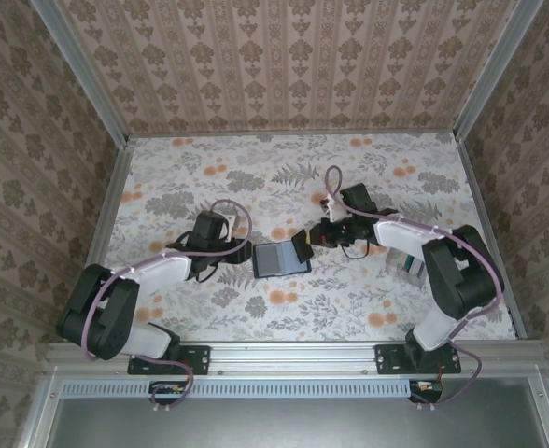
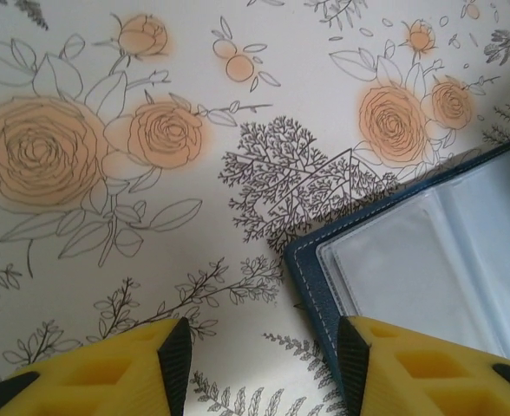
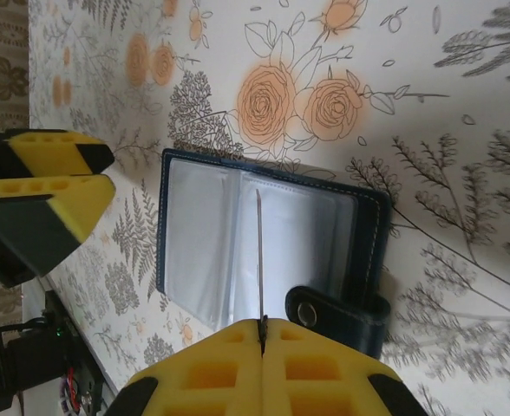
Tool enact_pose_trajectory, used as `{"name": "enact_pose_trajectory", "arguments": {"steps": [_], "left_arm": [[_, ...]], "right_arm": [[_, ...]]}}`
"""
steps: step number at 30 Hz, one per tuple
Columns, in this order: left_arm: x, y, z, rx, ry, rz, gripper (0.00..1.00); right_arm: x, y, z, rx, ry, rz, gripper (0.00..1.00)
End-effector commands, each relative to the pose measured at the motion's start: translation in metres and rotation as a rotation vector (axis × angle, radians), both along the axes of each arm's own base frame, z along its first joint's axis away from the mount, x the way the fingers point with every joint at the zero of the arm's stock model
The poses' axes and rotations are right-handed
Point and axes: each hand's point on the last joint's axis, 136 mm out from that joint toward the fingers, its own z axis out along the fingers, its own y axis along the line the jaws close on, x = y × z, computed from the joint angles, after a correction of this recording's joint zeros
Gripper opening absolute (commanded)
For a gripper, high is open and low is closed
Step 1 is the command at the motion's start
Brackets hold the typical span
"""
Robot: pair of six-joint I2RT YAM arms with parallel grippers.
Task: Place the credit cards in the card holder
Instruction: Insert the credit card into the card slot.
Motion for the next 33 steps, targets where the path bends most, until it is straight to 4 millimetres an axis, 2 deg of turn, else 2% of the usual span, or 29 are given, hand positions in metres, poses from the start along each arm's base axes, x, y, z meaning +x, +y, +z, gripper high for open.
{"name": "enact_pose_trajectory", "arguments": {"steps": [1, 8, 17, 22, 25, 30, 33], "left_arm": [[0.002, -0.002, 0.002, 0.034, -0.013, -0.03, 0.51], [0.0, -0.009, -0.004, 0.069, -0.001, -0.07, 0.5], [-0.004, -0.02, -0.022, 0.16, 0.049, -0.108, 0.36], [-0.003, -0.019, -0.031, 0.191, 0.088, -0.104, 0.24], [-0.003, -0.02, -0.034, 0.193, 0.101, -0.106, 0.2], [-0.002, -0.019, -0.034, 0.203, 0.105, -0.099, 0.16], [-0.002, -0.016, -0.035, 0.217, 0.108, -0.089, 0.15]], "right_arm": [[0.007, 0.02, 0.008, 0.074, -0.029, 0.048, 0.0], [-0.006, 0.034, -0.01, 0.111, 0.031, 0.112, 0.0], [-0.009, 0.04, -0.024, 0.132, 0.089, 0.136, 0.0], [-0.008, 0.043, -0.023, 0.146, 0.098, 0.146, 0.0], [-0.005, 0.045, -0.015, 0.168, 0.077, 0.141, 0.0], [-0.002, 0.043, -0.002, 0.175, 0.023, 0.137, 0.0], [-0.003, 0.043, -0.001, 0.157, 0.012, 0.149, 0.0]]}}
